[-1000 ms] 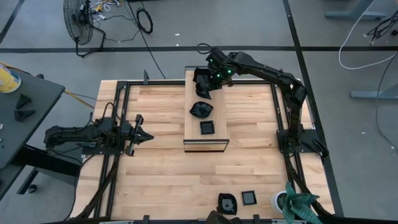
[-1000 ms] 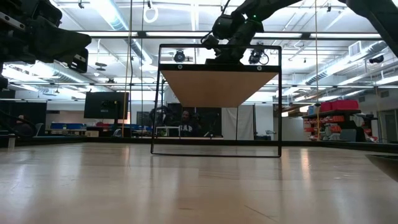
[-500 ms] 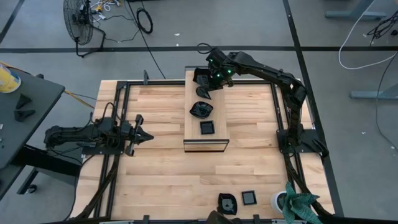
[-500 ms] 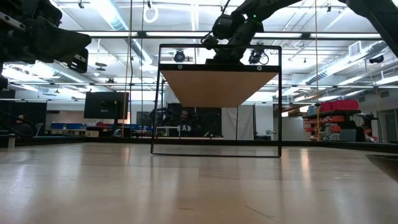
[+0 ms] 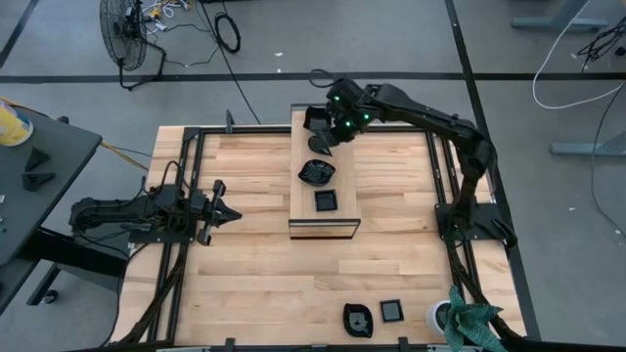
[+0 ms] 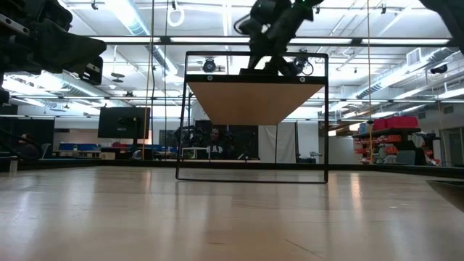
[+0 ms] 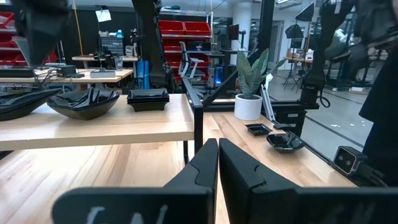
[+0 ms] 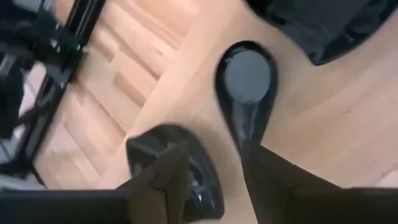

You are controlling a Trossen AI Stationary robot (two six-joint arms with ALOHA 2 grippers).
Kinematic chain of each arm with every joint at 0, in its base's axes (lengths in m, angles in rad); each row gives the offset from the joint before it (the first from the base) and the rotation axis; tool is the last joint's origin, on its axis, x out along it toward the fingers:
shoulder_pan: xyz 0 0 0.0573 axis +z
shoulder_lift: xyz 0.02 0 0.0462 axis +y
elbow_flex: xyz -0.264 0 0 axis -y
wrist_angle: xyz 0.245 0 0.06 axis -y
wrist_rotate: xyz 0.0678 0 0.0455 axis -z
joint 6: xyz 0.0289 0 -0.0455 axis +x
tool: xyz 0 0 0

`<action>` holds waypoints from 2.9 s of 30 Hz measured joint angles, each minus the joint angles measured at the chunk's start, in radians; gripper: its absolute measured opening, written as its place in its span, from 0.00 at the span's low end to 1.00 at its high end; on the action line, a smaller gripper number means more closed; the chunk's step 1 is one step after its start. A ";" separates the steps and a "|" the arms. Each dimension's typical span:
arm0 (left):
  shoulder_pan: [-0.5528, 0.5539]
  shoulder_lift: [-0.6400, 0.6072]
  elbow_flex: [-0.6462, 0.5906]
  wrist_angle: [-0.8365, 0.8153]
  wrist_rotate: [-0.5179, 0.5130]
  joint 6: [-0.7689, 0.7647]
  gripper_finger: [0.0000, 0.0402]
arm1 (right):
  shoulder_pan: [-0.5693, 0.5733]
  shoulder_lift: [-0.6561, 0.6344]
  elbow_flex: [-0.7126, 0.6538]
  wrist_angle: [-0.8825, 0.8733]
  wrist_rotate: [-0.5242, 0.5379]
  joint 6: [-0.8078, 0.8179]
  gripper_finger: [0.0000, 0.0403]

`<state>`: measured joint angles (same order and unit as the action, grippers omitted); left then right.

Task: Pick & Place Mini shaped plates
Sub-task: Stack the square plate on top of the square plate on the shelf

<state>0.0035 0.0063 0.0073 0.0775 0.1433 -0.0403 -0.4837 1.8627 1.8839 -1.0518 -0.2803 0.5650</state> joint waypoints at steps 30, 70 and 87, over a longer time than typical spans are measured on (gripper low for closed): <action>0.000 0.000 0.000 0.000 0.000 0.000 0.05 | 0.469 -0.555 -0.695 0.288 0.141 -0.393 0.37; 0.000 0.000 0.000 0.000 0.000 0.000 0.05 | 1.109 -0.197 -0.741 0.377 0.166 -0.246 0.52; 0.000 0.000 0.000 0.000 0.000 0.000 0.05 | 1.169 -0.179 -0.937 0.511 0.148 -0.042 0.51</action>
<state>0.0036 0.0063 0.0071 0.0776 0.1436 -0.0402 0.6849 1.6833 0.9469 -0.5407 -0.1324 0.5232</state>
